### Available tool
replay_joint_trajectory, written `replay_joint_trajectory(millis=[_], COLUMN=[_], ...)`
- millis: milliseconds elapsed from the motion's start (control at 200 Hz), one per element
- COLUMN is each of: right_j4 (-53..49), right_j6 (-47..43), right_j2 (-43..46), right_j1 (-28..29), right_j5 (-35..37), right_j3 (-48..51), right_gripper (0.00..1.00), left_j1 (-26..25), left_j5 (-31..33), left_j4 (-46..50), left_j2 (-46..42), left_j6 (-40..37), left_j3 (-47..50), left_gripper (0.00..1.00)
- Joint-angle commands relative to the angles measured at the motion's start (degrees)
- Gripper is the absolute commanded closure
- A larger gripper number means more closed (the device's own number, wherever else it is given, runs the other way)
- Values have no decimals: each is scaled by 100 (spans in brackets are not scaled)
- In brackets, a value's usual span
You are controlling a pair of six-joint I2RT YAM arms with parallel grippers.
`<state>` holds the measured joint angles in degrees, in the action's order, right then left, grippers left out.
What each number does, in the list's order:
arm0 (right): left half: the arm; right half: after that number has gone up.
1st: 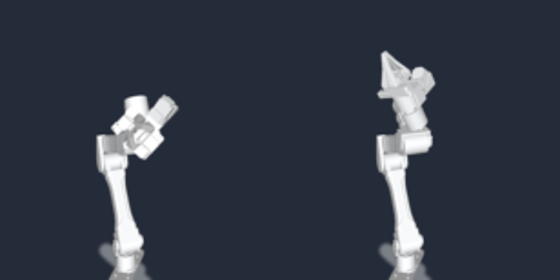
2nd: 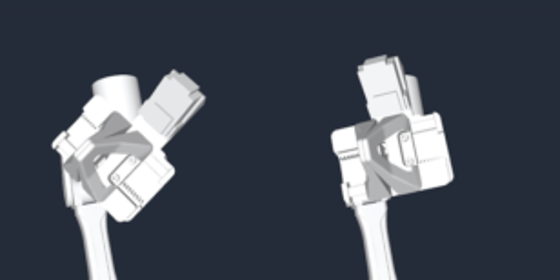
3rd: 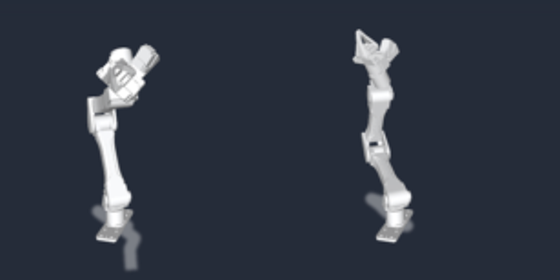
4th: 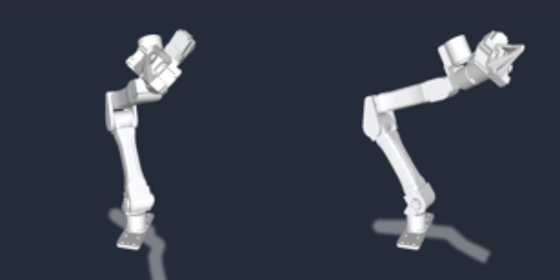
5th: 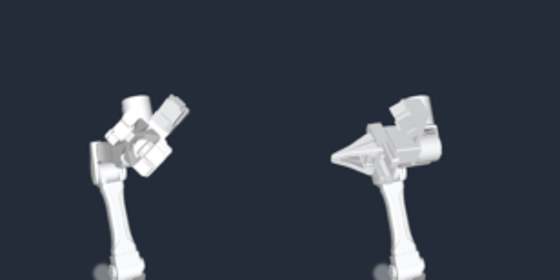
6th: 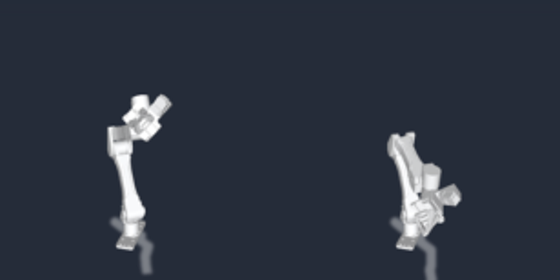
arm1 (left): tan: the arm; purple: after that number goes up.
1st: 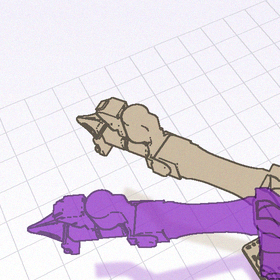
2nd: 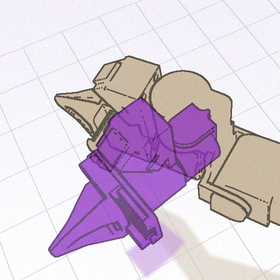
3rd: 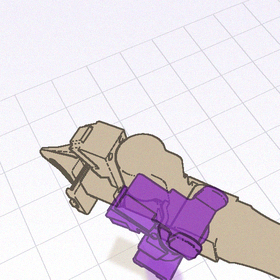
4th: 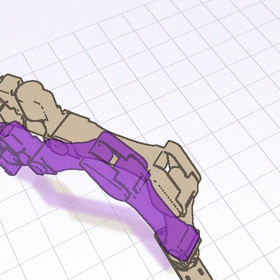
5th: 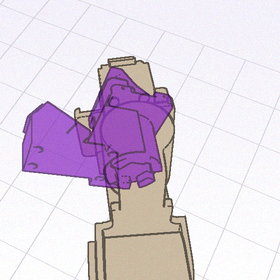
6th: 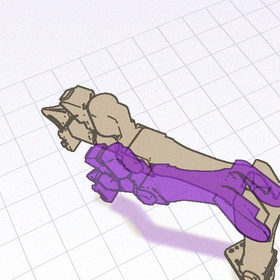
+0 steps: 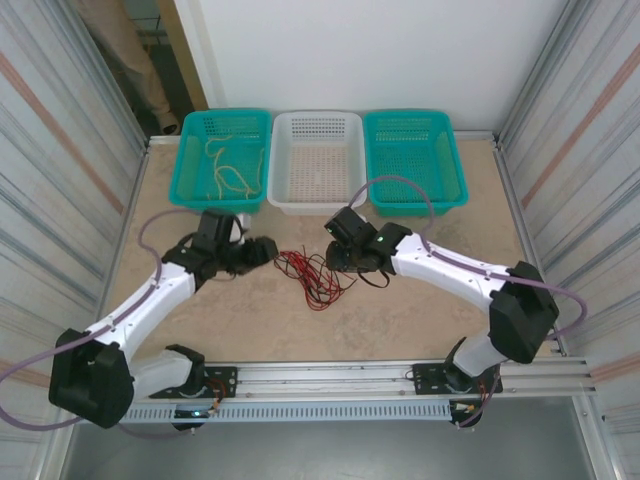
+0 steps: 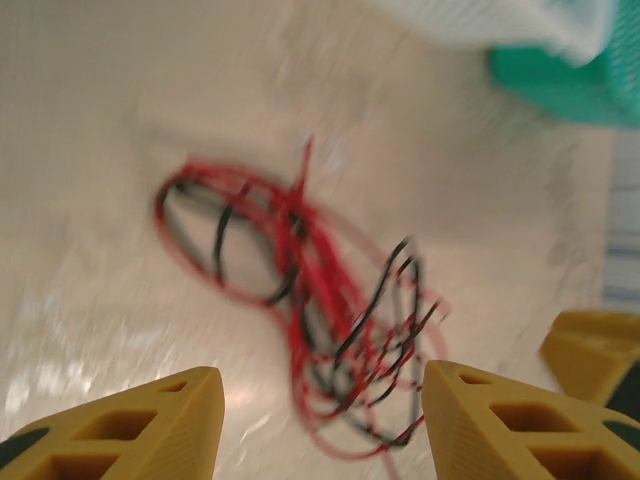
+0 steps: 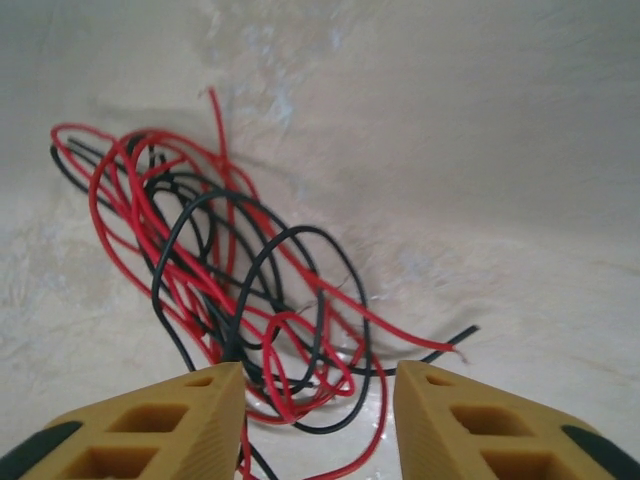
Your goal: Untangle the cables
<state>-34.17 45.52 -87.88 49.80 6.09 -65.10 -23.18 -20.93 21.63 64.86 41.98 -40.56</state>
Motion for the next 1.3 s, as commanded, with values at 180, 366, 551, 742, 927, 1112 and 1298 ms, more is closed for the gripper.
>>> replay_joint_trajectory(millis=[180,366,551,742,927,1112,1298], right_j4=[197,253,280,356,491,355,238], right_j6=[-62,236,581,702,654,543,303], right_j2=[-824,-1542,-1947,-2216,-2395,-2369,-2144], right_j1=[185,260,69,-117,-233,-260,-204], right_j5=[-788,-798,-1048,-1235,-1326,-1159,-972], right_j3=[-766,-1231,-1365,-1460,-1599,-1715,-1743], right_gripper=[69,67,64,60,69,88,100], left_j1=[-390,-394,-389,-391,-407,-407,-407], left_j5=[-18,-159,-78,-190,-272,-275,-298], left_j4=[-541,-633,-684,-889,-1028,-1050,-1145], left_j2=[79,111,-130,-29,38,72,171], left_j6=[734,835,960,1045,1087,1057,1058], left_j3=[285,254,431,531,550,592,586], left_gripper=[52,56,56,58,59,57,54])
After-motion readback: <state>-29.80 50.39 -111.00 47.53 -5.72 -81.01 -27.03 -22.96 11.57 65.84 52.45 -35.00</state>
